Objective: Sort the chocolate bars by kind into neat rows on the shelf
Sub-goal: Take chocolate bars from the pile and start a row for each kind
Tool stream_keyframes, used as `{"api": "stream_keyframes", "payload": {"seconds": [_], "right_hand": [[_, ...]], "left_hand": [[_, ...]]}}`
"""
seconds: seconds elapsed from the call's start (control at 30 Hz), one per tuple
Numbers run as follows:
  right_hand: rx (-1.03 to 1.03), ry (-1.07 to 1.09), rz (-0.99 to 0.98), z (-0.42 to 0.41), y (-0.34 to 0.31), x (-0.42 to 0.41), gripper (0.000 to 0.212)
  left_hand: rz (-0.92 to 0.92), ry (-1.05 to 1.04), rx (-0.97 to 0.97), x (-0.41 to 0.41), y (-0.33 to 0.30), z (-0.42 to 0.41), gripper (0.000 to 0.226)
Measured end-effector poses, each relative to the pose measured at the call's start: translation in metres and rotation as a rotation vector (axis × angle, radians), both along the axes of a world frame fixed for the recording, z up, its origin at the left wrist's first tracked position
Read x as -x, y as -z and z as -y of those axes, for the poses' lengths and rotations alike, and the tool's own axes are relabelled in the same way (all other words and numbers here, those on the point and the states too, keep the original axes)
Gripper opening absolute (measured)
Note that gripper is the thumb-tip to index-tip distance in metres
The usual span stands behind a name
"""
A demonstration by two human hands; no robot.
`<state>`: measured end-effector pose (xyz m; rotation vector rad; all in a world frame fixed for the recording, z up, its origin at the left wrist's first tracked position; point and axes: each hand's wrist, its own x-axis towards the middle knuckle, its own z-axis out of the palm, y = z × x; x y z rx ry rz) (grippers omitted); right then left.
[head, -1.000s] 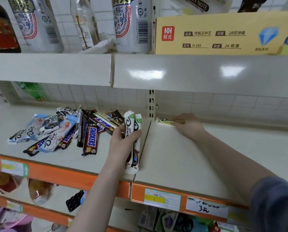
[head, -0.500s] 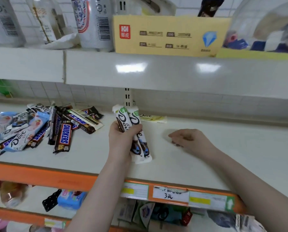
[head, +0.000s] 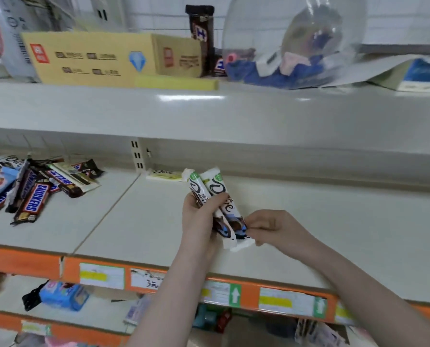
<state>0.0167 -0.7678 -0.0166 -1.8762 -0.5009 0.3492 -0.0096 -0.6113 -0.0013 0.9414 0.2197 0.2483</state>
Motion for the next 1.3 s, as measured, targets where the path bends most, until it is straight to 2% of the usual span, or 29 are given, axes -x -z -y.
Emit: {"api": "stream_keyframes", "payload": {"seconds": [0.17,0.3,0.37,0.5,0.57,0.7,0.77,0.83,0.97,1.07,1.3], "right_hand": [[-0.015,0.116,0.091,0.042,-0.003,-0.008,0.029],[0.023,0.202,0.18,0.046,0.001,-0.012,0.023],[0.14,0.183,0.278,0.039,0.004,-0.012,0.023],[0.347,0.083,0.463,0.026,0.014,-0.014,0.048],[0.411,0.1,0.592,0.022,0.015,-0.016,0.046],[0.467,0.103,1.009,0.014,0.014,-0.032,0.04],[0.485,0.107,1.109,0.009,0.011,-0.045,0.037],[0.5,0.119,1.121,0.005,0.007,-0.06,0.033],[0.547,0.234,0.911,-0.008,0.005,-0.088,0.026],[0.53,0.202,0.807,-0.02,0.008,-0.11,0.023],[0.552,0.145,0.676,-0.039,0.02,-0.147,0.025]], "left_hand": [[-0.077,-0.109,-0.109,-0.002,0.009,0.007,0.026],[-0.192,-0.063,-0.187,0.0,0.013,0.004,0.027],[-0.227,-0.062,-0.182,0.001,0.014,0.001,0.029],[-0.264,-0.064,-0.127,-0.001,0.015,-0.009,0.03],[-0.264,-0.045,-0.116,-0.001,0.014,-0.014,0.027],[-0.274,-0.015,-0.077,-0.005,0.013,-0.028,0.02],[-0.259,-0.017,-0.038,-0.007,0.013,-0.037,0.023],[-0.256,-0.032,-0.009,-0.008,0.013,-0.047,0.023],[-0.312,-0.022,-0.126,-0.004,0.012,-0.065,0.015],[-0.356,-0.017,-0.27,-0.004,0.015,-0.079,0.016],[-0.303,0.028,-0.4,0.0,0.01,-0.095,0.01]]}}
